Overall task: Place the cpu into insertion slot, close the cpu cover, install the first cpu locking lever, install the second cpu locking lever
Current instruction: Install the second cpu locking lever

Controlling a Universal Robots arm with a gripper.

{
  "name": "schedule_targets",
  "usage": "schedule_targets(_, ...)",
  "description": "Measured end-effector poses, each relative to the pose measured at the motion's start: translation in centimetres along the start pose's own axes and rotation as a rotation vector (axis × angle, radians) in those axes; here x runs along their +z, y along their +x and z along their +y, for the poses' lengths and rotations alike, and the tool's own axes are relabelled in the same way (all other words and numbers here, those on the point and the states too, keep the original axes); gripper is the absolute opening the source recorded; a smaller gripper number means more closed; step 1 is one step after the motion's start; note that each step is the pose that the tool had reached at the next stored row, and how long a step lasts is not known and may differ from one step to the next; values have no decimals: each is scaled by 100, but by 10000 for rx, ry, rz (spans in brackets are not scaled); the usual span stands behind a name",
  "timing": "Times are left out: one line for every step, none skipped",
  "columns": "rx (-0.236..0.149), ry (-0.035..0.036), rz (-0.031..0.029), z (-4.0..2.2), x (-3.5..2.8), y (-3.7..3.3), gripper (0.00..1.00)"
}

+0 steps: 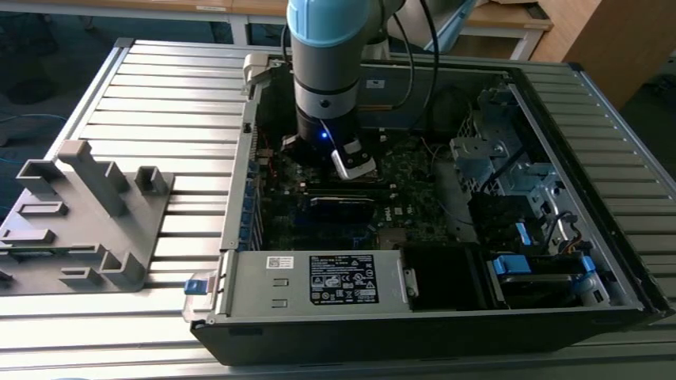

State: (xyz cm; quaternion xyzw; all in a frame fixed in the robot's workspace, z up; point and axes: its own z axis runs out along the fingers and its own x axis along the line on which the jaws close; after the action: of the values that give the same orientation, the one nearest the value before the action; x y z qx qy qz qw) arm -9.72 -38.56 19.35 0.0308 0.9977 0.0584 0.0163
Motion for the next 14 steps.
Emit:
schedule_targets(-1,1,0,0,0,0,11)
schedule_targets(-2,2,1,0,-1,0,11)
schedule_targets(-2,4,2,-1,-5,1,11)
schedule_targets(-1,3,2,0,-15,1,11)
schedule_targets(-1,-4,-2,4,-28,0,11)
schedule_targets(-1,-3,-2,5,-46,-1,11)
schedule_targets(-1,2,0,13,-114,-3,11)
schedule_targets(-1,0,1,14,-116,-8,11)
schedule_targets(2,-1,2,15,-116,-18,11)
schedule_targets(10,3,5,16,-116,-39,11)
schedule_targets(16,6,4,17,-116,-58,11)
schedule_targets(25,9,3,18,-115,-80,11)
schedule_targets(35,11,3,19,-114,-103,11)
schedule_targets(45,14,2,21,-113,-126,11)
